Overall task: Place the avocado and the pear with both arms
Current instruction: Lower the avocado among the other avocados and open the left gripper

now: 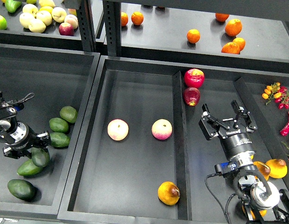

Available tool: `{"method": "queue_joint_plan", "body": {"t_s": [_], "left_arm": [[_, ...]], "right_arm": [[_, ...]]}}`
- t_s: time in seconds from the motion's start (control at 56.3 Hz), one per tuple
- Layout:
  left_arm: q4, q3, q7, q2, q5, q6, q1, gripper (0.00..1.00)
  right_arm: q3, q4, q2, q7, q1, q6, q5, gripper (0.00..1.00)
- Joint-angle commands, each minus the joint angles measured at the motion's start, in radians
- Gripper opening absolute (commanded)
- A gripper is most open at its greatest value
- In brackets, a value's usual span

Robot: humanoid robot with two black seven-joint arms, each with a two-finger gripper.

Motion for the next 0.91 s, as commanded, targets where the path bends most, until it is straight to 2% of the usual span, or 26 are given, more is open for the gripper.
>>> {"method": "queue_joint_plan", "body": {"t_s": [0.0, 0.231, 0.568, 0.622, 0.746, 0.888], "left_arm": [[0.017, 0.0, 0.0, -0.02, 0.0, 0.0, 0.005, 0.3], [0.035, 0.0, 0.0, -0.043, 0.002, 0.0, 0.03, 0.34], [0.043, -0.001, 0.0, -0.048, 0.043, 0.0, 0.033, 0.48], [0.043, -0.001, 0.0, -0.048, 0.044, 0.0, 0.033, 0.52], [0.043, -0.001, 0.0, -0.049, 0.044, 0.0, 0.032, 0.71], [0.043, -0.001, 0.0, -0.048, 0.061, 0.0, 0.022, 0.84]], "right_arm": [[0.001, 0.0, 0.0, 0.0, 0.0, 0.0, 0.0, 1.0], [0.001, -0.001, 0.0, 0.0, 0.0, 0.0, 0.0, 1.0], [0.001, -0.001, 0.0, 0.0, 0.0, 0.0, 0.0, 1.0], [0.001, -0.001, 0.0, 0.0, 0.0, 0.0, 0.0, 1.0], [0.001, -0.001, 0.0, 0.0, 0.0, -0.002, 0.0, 1.0], [0.001, -0.001, 0.0, 0.0, 0.0, -0.002, 0.0, 1.0]]}}
